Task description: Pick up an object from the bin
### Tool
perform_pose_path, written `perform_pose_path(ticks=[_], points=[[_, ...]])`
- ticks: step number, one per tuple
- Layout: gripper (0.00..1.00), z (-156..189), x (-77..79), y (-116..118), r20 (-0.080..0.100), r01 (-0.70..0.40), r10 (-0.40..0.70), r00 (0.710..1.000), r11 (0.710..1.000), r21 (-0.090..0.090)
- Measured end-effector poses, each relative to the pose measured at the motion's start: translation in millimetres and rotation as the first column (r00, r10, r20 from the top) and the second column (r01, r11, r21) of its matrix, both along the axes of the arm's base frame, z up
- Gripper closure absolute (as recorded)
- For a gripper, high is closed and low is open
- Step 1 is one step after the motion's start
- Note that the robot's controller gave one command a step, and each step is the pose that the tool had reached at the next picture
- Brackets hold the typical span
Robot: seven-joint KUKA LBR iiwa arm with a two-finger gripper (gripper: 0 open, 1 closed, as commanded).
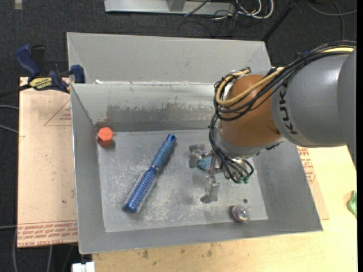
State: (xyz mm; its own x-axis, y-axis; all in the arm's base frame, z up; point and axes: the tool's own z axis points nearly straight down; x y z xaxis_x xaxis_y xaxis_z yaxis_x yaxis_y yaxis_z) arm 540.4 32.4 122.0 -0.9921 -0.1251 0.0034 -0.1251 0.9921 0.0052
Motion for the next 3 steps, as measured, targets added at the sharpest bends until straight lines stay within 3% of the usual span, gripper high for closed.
perform_pose_path(ticks=[1,2,3], points=[[0.0,-24.2,-3.2,-43.1,0.003,-0.383,0.383,0.924,0.924,-0.005],[0.0,-1.6,6.6,-159.5,0.006,-0.599,0.599,0.801,0.801,-0.008],[0.0,11.0,57.4,-52.5,0.013,-0.626,0.626,0.78,0.78,-0.005]])
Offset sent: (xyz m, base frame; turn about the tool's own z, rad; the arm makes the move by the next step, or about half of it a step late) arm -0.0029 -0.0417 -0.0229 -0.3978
